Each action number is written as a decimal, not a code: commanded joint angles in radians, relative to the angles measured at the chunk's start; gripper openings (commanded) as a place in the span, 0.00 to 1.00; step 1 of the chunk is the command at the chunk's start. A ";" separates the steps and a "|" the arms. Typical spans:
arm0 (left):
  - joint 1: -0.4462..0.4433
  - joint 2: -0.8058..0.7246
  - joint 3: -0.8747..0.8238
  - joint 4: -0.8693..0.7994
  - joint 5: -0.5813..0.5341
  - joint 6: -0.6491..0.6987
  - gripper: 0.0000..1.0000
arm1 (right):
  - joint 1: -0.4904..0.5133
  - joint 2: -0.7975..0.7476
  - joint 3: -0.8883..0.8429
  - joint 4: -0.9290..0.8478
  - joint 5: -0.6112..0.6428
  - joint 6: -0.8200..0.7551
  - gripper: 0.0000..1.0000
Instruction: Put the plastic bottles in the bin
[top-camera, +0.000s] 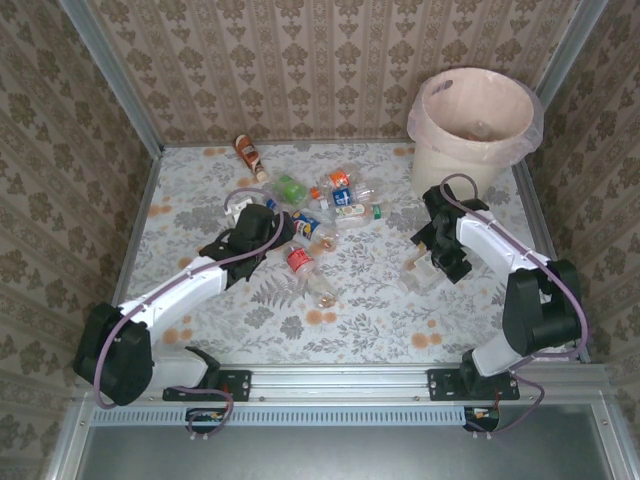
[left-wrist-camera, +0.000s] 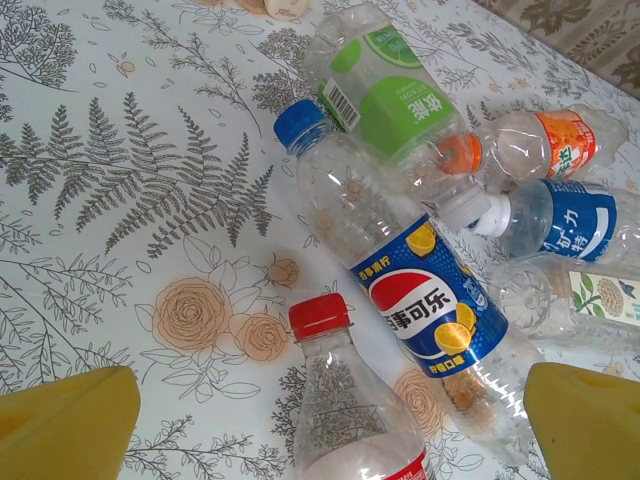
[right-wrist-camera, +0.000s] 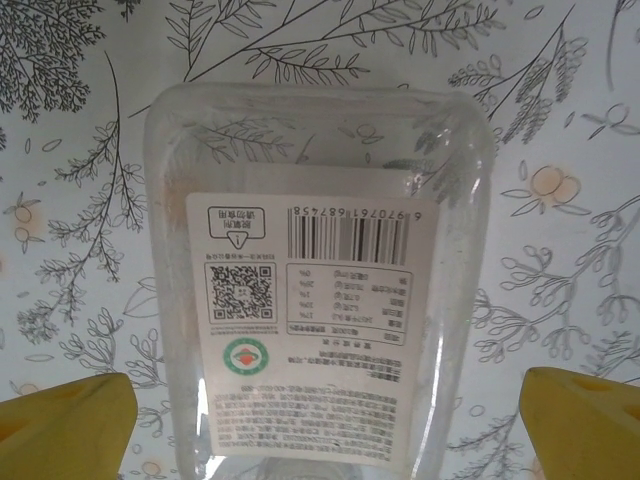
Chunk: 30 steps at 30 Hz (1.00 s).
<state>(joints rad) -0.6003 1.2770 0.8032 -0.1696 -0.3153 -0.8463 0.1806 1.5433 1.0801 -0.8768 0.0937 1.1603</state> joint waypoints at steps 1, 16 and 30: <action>0.009 0.008 0.002 -0.013 -0.019 -0.022 1.00 | -0.015 0.025 -0.004 0.033 -0.047 0.075 1.00; 0.017 0.016 0.003 -0.017 -0.006 -0.027 1.00 | -0.038 0.125 -0.083 0.122 -0.096 0.079 1.00; 0.017 0.033 0.016 -0.018 0.004 -0.030 1.00 | -0.038 0.062 -0.117 0.175 -0.080 -0.014 0.79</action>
<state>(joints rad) -0.5873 1.2964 0.8032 -0.1730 -0.3130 -0.8612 0.1482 1.6527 0.9840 -0.7177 0.0078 1.1709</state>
